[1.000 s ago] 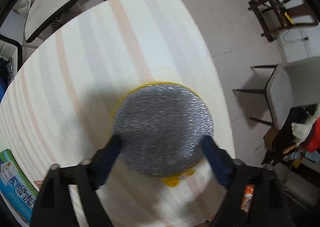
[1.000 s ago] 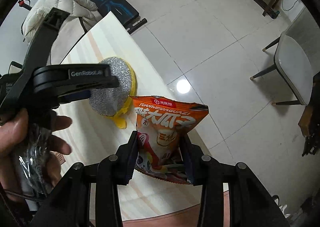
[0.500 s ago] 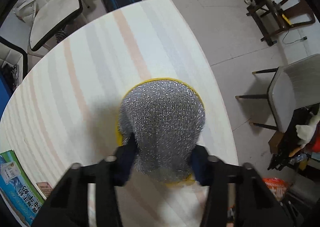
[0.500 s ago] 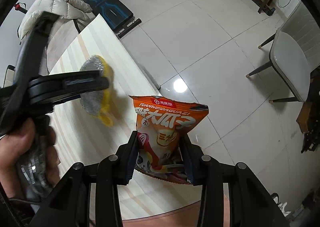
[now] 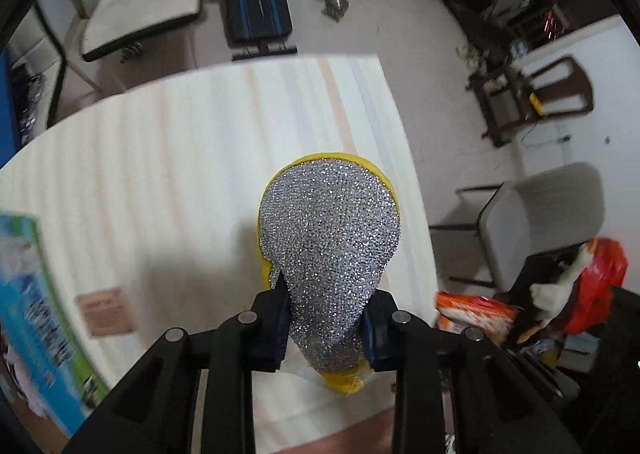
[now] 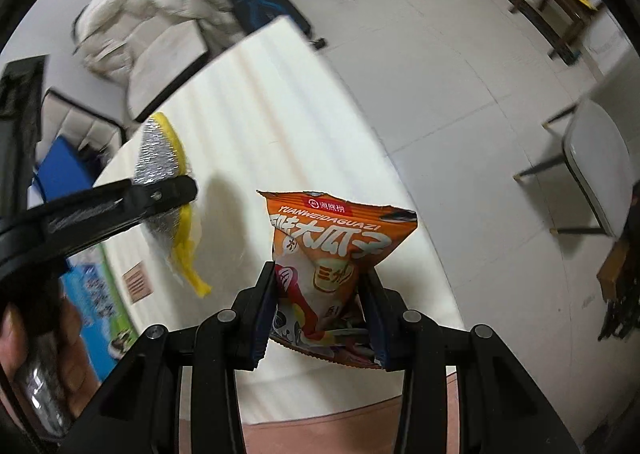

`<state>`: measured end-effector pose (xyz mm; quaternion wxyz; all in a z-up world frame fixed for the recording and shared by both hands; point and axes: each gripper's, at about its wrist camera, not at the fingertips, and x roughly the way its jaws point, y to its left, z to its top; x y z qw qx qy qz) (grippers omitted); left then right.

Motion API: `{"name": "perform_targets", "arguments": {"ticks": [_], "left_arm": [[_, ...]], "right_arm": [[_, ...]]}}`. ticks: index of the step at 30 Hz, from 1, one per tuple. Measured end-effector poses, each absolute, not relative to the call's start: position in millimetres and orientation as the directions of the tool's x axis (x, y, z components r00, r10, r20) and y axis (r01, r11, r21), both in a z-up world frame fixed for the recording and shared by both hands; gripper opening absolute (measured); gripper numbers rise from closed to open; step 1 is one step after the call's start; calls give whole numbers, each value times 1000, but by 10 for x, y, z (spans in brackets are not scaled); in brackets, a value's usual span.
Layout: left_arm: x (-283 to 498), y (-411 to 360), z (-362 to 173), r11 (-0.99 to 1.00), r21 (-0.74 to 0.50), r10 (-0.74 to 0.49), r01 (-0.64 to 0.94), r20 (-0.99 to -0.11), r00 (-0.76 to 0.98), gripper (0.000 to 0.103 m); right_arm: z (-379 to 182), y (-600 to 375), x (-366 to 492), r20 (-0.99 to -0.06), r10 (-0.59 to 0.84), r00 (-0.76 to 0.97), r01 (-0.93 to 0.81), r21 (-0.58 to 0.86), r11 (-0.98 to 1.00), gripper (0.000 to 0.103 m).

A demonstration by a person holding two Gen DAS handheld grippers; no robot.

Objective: Organize soft objects
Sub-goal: 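Grasp the silver glitter pad with the left tool while the right grasps the orange panda bag, then carry both items into the box and open both tools to release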

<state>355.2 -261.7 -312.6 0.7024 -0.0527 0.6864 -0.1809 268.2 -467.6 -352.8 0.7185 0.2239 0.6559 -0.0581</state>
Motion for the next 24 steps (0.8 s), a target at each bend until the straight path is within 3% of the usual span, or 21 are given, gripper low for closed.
{"name": "perform_targets", "arguments": {"ticks": [5,11,18,24], "left_arm": [[3293,-1687,-2542,937,-321,-334,135,-938,89,26],[2899,-478,-2276,966,-260,-257,-4,-957,138,26],[2723,571,-2578,961,-199,-190,-189,-980,64,26],[2755,914,-3171,924,-257,-283,-284,-958,-54,26]], "right_arm": [[-3163,-4074,2644,-949,270,164,265,306,914,43],[-2724,-2837,2600,-909,387,151,54,399,915,43],[-2488,-1458,2591,-903,410,125,-135,394,909,43],[-2805,-607,2694,-951,296,86,-218,271,937,42]]}}
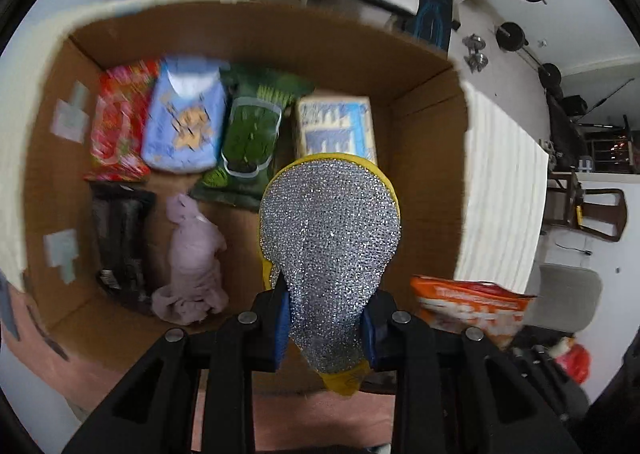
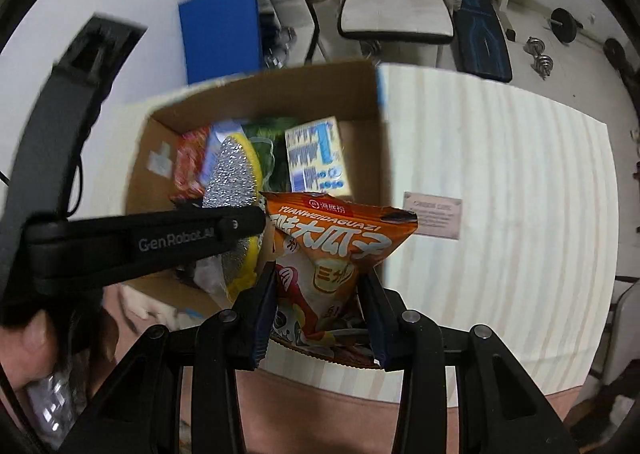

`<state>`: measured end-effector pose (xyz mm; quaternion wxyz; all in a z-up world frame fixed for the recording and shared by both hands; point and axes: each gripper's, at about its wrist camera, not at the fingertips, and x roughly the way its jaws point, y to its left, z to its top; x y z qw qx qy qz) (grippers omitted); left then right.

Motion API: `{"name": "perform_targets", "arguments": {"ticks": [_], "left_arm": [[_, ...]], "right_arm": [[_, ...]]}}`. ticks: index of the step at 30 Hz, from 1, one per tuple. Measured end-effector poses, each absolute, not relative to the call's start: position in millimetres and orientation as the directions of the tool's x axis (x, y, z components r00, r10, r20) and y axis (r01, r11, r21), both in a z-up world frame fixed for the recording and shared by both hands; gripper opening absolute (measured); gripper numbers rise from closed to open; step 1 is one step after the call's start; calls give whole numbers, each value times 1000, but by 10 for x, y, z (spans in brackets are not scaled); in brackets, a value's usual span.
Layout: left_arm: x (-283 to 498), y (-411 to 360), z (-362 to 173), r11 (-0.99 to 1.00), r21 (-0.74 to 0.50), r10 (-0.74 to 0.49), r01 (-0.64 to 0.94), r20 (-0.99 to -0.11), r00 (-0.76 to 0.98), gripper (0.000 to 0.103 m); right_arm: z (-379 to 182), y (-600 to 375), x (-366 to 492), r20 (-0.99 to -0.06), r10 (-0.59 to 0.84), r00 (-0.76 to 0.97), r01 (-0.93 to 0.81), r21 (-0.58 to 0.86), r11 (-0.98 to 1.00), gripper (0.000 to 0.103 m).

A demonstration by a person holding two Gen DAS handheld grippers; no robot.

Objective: Organize soft objects
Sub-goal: 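Carry both items into the box and open both tools to release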

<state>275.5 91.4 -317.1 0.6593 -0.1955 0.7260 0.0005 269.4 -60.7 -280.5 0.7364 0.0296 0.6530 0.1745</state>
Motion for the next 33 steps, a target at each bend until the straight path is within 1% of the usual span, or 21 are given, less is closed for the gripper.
{"name": "perform_targets", "arguments": {"ticks": [4,8,13,16,19,21,22,23,24,25,26,27,28,29,33], "left_arm": [[2766,980,-3573,880,-331,-395,-339,-908,-140,26],[2724,1073,-3838,856,-351,-442,-380,-878,-185,26],[2639,1169,-4067,849,-345,-452,-401,-866,-212,26],[2624,1178,-4110,845,-357,-463,-398,-861,-211,26],[2686,1186,-4103,858,-347,-446,-378,-869,-215,26],[2724,1153,-4065,867,-339,-435,-366,-872,-224,31],[2740,1145,-4046,871,-328,-426,-366,-875,-230,37],[2741,1150,-4035,878,-307,-408,-367,-881,-239,51],[2774,1154,-3999,889,-272,-378,-368,-890,-255,57],[2778,1163,-3952,895,-267,-366,-358,-897,-248,64],[2789,1163,-3894,903,-266,-355,-339,-905,-235,78],[2818,1136,-3831,917,-240,-322,-319,-918,-233,87],[2831,1133,-3758,933,-211,-283,-291,-931,-230,98],[2844,1092,-3707,941,-197,-263,-276,-938,-225,98],[2894,1116,-3433,959,-144,-190,-244,-965,-178,98]], "right_arm": [[-3111,-465,2682,-967,251,46,-216,236,947,42],[-3362,-441,2691,-973,232,7,-213,225,951,42],[-3643,-386,2738,-980,193,-43,-207,197,958,42],[-3740,-342,2729,-983,172,-55,-219,180,959,42],[-3775,-253,2730,-988,143,-58,-243,153,958,42],[-3793,-214,2734,-991,118,-59,-257,130,958,42],[-3804,-199,2736,-993,102,-60,-264,115,958,42],[-3813,-174,2741,-993,100,-60,-266,112,957,43],[-3814,-159,2748,-993,102,-61,-268,115,956,43],[-3812,-152,2753,-992,107,-69,-272,122,955,46],[-3798,-159,2755,-990,116,-78,-272,133,953,52],[-3777,-162,2755,-991,113,-77,-271,130,954,60],[-3729,-180,2753,-992,110,-68,-269,124,955,81],[-3685,-200,2753,-990,123,-64,-264,135,955,85],[-3528,-222,2759,-991,122,-46,-253,130,959,86]]}}
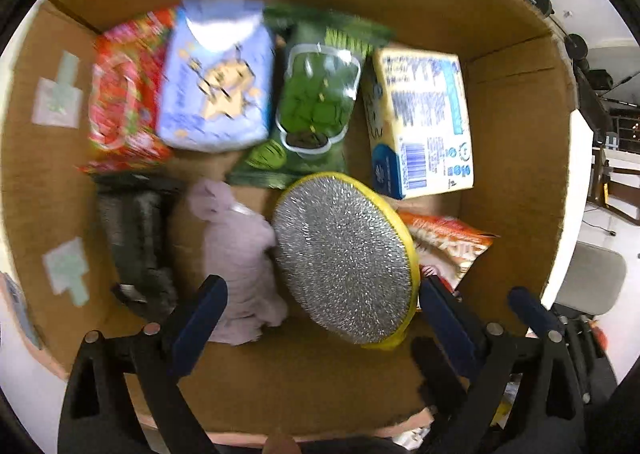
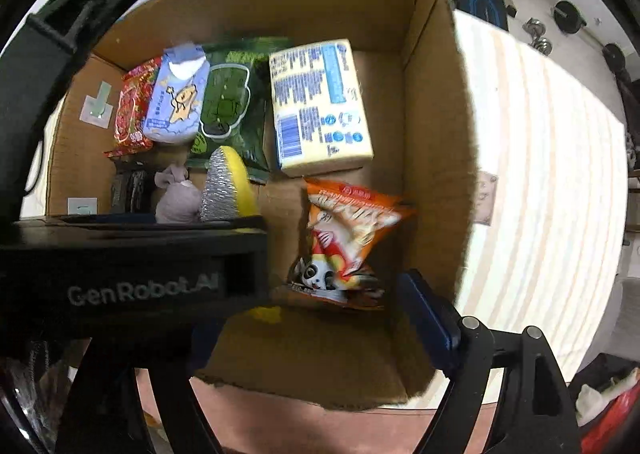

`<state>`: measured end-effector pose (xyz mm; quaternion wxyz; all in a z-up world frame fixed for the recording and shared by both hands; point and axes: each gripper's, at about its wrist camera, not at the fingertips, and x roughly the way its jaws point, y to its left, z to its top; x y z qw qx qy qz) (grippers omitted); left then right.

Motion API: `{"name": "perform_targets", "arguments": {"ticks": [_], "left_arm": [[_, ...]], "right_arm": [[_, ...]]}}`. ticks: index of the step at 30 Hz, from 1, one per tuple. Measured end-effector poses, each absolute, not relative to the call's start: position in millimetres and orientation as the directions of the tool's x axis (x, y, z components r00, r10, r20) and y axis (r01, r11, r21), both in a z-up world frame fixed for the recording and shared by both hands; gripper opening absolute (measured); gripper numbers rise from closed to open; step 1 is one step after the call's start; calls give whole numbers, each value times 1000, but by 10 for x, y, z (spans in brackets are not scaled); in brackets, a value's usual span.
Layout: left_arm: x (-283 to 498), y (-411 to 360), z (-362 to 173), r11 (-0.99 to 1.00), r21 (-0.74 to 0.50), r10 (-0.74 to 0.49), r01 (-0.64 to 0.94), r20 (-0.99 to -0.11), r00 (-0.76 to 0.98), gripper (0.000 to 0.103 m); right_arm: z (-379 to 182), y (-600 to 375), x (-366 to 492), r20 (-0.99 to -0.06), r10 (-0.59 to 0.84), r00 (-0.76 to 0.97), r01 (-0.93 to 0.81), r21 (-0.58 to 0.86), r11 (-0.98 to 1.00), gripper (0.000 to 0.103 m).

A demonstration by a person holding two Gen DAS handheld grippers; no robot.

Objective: Organize soft objects

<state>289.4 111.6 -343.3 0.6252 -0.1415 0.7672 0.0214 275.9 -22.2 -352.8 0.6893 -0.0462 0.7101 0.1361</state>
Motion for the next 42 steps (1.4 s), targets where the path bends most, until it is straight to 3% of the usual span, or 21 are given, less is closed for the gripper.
{"name": "perform_targets", "arguments": {"ticks": [2,6,8,21,42], "left_arm": [[2895,1130,-3313,962,-135,-175,-238,-972,-155,98],[2894,1199,-3004,972,-96,-120,-214,-987,-104,98],[2819,1204,-2867,974,-90,-108,-206,-991,-76,98],[1987,1409,-2293,975,53,96,-215,-977,193,98],[884,1011,-608,982,-20,76,-190,-872,484,98]], "right_arm": [[-3436,-262,2773,-994,110,-27,-249,113,962,93],[-3280,-293,2754,-993,117,-5,-239,115,964,95],[-3208,-322,2730,-995,102,10,-237,97,967,103],[-2608,-499,2414,-980,117,160,-222,80,972,103],[-784,-1023,1113,-871,206,446,-208,123,970,103]]}}
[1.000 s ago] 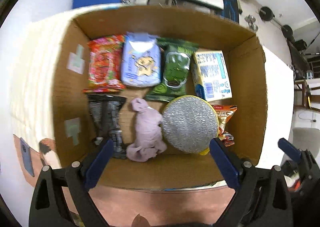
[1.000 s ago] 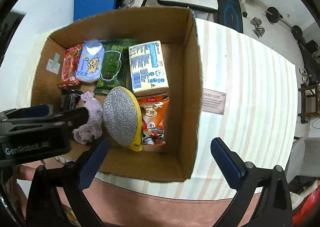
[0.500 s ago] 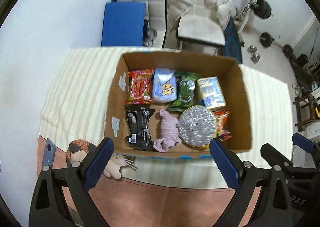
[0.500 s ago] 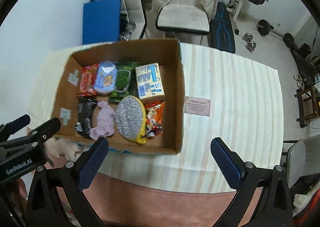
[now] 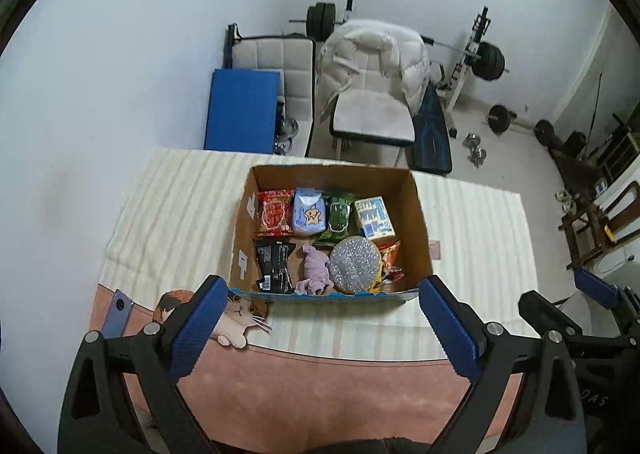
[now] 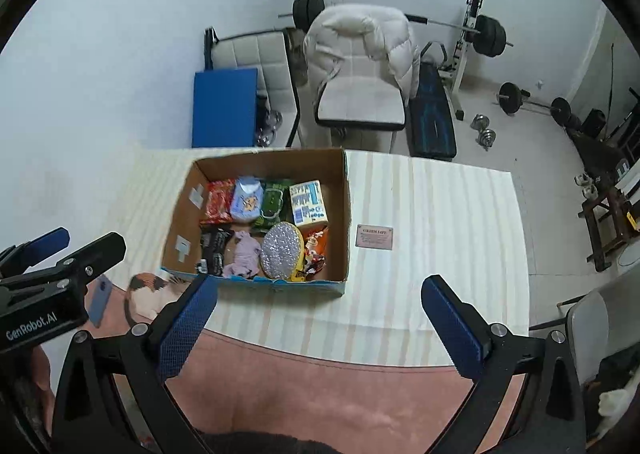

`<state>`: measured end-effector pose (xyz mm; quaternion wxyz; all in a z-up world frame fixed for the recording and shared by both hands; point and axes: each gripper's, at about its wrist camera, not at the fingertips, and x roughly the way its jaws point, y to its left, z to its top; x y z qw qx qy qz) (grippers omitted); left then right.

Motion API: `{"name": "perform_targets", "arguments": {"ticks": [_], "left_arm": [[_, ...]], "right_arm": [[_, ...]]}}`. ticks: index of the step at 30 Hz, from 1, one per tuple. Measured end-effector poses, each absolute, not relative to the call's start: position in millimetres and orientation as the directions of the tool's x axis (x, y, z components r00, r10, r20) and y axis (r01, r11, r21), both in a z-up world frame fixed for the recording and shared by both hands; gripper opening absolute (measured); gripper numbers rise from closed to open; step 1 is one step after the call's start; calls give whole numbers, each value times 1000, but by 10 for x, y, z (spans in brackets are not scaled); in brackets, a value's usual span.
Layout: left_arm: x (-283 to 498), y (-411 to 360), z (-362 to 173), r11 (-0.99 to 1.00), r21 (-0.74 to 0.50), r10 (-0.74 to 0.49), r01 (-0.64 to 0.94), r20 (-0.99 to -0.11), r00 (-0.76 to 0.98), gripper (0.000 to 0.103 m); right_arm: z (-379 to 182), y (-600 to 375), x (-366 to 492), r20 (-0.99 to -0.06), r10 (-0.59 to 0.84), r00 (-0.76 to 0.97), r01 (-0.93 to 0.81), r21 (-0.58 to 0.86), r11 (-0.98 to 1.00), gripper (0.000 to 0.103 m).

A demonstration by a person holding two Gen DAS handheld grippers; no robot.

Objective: Organize soft objects

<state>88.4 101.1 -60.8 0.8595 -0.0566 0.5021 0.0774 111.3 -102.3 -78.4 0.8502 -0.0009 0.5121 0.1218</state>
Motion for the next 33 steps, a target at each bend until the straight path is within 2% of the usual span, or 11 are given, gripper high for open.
{"name": "perform_targets", "arguments": {"ticks": [13,22,33], "left_arm": [[523,990,-289,979,-41,70,-200,-854,516,98],[515,992,-314,983,-37,65,-180,-846,530,98],[576,1033,-393,978,8,122,-207,-831,542,98]], "right_arm": [[-207,-1118,609,-830,228,509,-234,121,965,103],[-194,-1109,656,-823,195,533,-206,98,974,103],[-271,-1063,781,-825,154,544,-173,69,982,103]]}}
